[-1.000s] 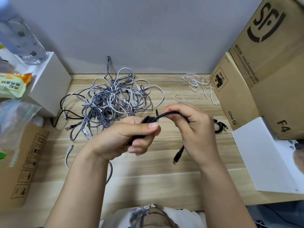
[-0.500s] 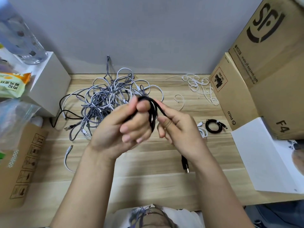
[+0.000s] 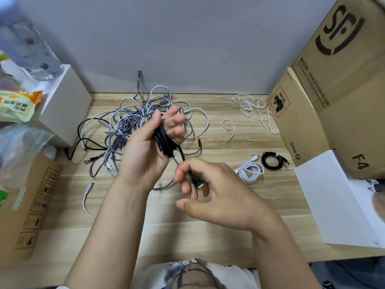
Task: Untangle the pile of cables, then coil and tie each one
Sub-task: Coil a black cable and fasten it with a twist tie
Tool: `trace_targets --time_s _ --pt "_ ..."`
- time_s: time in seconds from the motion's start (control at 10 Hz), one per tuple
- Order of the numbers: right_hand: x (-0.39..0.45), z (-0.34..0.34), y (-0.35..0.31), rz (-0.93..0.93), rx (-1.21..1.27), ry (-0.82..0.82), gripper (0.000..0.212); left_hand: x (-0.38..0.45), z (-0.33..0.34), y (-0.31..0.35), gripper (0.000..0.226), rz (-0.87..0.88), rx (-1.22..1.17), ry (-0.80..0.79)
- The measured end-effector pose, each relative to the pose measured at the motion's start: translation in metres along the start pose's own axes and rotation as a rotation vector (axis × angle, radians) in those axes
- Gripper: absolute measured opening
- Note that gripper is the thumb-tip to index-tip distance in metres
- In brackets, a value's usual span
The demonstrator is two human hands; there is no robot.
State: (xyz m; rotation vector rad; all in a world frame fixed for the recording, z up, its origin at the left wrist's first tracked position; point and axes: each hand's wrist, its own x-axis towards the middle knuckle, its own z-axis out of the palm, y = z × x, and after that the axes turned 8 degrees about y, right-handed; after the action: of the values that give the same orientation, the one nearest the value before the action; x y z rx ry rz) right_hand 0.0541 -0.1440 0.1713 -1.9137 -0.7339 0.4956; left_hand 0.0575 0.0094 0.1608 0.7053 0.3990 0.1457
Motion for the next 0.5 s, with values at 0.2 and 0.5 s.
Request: trace_targets --time_s 0.2,0.5 --pt "0.001 -0.005 -0.004 -0.151 -0.190 0.114 0.026 -0.010 0.002 -0.011 0.044 0.001 0.482 -0.133" --pt "0.008 -0.016 0.006 -0.269 0.037 0.535 0.021 -0.028 0.006 -0.010 0.056 -0.064 0.928 -0.201"
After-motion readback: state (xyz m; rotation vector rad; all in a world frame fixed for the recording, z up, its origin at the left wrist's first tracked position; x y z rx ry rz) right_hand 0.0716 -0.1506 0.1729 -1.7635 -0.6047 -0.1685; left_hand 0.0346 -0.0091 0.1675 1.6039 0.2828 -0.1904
